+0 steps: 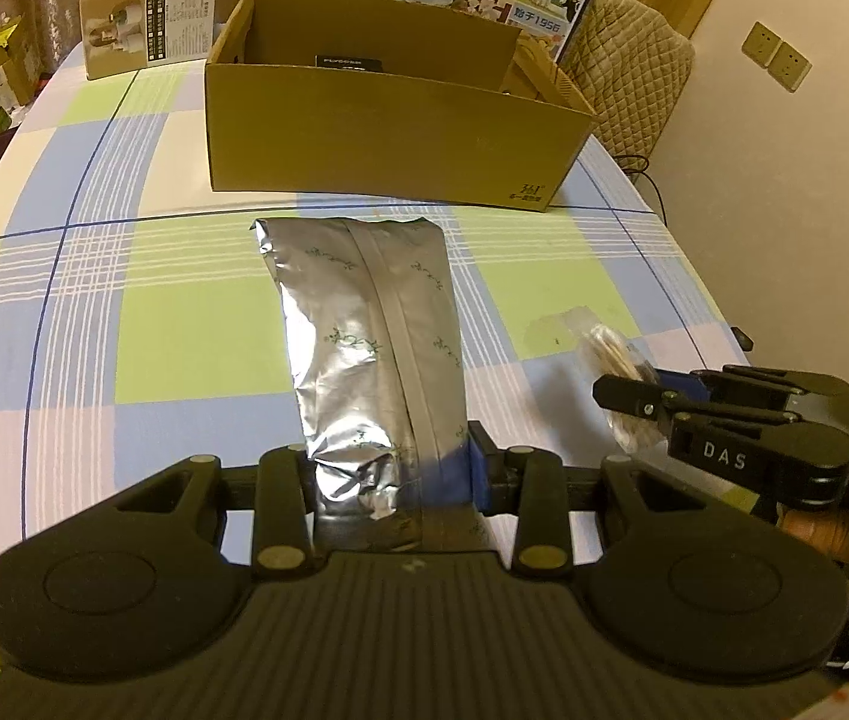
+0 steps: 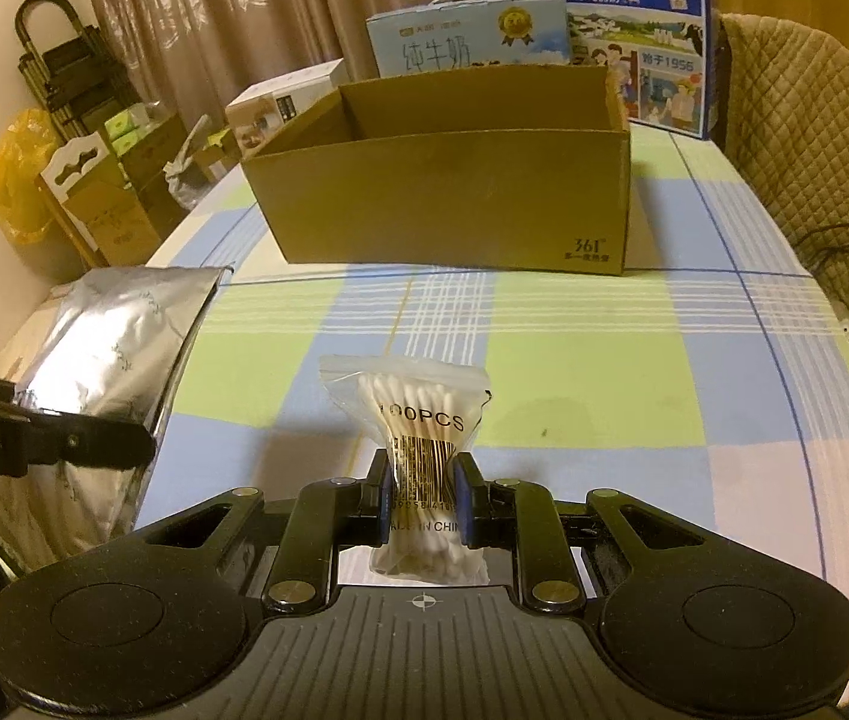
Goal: Organize objects
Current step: 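Lift the foil bag with left tool while right tool lifts the swab bag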
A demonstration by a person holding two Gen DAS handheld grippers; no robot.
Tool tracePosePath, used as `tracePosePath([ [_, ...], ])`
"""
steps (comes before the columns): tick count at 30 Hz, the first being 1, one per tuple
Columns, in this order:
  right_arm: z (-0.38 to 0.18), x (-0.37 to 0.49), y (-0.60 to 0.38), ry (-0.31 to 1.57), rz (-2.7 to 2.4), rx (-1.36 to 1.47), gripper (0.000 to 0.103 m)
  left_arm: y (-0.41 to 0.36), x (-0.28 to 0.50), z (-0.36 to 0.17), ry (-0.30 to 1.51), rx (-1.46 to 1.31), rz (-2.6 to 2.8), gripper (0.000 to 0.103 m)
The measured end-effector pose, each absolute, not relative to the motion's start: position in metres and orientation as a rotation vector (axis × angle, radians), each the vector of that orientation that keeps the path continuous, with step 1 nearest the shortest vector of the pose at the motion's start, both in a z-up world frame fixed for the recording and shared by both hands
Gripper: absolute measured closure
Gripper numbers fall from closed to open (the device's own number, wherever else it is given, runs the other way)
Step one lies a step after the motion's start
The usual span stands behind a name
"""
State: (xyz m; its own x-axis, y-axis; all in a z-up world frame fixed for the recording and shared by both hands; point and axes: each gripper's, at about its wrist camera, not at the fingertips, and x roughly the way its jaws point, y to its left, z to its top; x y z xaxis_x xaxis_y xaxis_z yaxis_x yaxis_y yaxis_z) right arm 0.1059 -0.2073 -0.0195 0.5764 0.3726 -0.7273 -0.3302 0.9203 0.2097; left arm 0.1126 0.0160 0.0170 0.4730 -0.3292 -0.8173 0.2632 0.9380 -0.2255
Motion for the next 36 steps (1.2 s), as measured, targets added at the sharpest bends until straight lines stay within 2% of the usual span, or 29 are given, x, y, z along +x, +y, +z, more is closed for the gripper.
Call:
tracePosePath([
  [36, -0.008, 0.109, -0.219, 0.851, 0.393, 0.062, 0.086, 0.007, 0.117, 0.022, 0.998, -0.069, -0.376, 0.072],
])
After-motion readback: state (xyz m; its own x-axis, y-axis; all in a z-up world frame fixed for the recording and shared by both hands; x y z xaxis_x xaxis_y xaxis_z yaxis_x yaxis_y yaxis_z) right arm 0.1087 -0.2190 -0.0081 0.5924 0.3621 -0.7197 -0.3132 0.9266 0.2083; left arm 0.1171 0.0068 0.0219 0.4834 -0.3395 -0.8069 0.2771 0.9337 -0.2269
